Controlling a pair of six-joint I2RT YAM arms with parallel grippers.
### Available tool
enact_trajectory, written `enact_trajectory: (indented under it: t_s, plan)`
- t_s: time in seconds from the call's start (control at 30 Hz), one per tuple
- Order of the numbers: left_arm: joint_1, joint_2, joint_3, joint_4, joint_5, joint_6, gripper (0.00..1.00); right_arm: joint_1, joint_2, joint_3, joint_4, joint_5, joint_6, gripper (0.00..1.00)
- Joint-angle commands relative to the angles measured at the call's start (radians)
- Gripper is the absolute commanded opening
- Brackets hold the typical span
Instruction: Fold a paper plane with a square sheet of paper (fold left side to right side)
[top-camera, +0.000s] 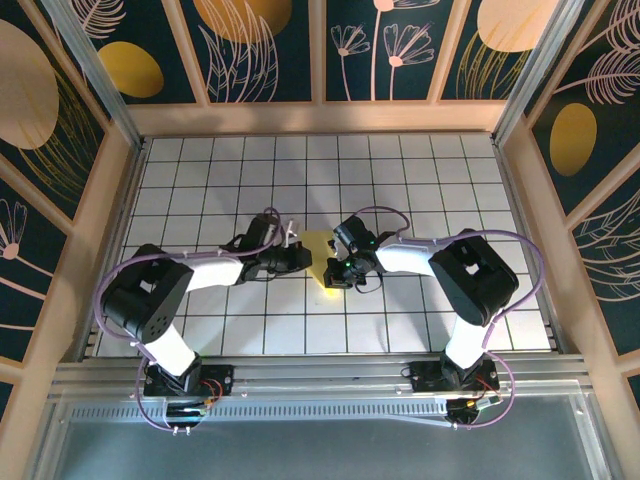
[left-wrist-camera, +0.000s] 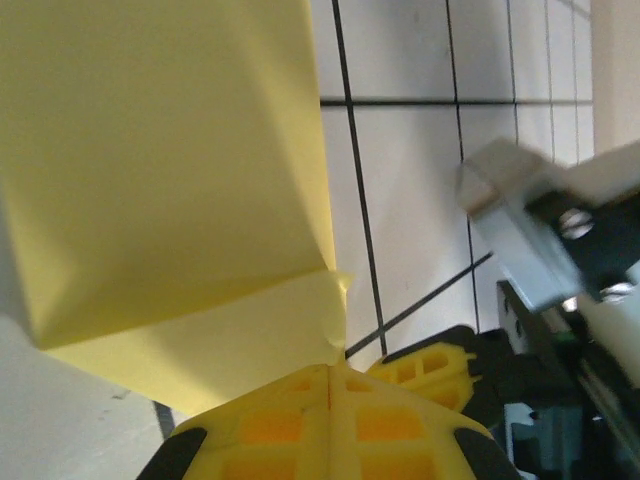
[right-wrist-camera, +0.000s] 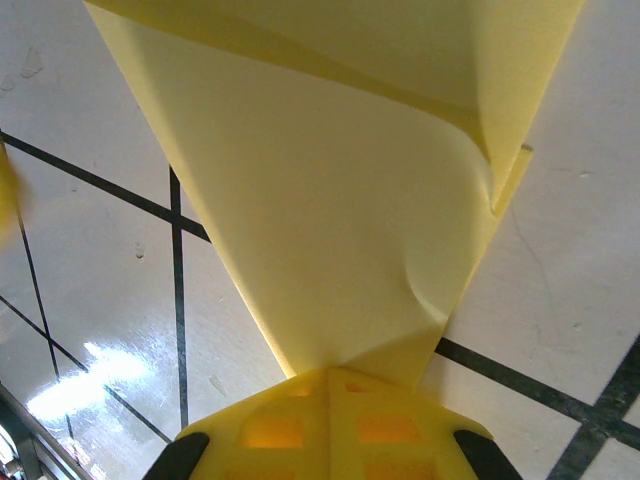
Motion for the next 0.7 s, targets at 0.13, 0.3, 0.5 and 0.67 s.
enact_trajectory:
  t_s: [0.13, 0.3, 0.5, 0.67]
  plan:
    - [0.001, 0.106, 0.050, 0.026, 0.012, -0.017, 0.00, 0.006, 0.078, -0.053, -0.106, 0.161, -0.004, 0.00]
    - [0.001, 0.145, 0.066, -0.002, -0.014, -0.018, 0.00, 0.007, 0.074, -0.051, -0.108, 0.155, -0.007, 0.00]
    - [0.001, 0.164, 0.053, -0.044, -0.037, -0.039, 0.00, 0.006, 0.042, -0.033, -0.082, 0.107, 0.000, 0.00]
    - [0.001, 0.161, 0.026, -0.039, -0.043, -0.069, 0.00, 0.006, 0.002, 0.028, -0.073, 0.082, 0.011, 0.00]
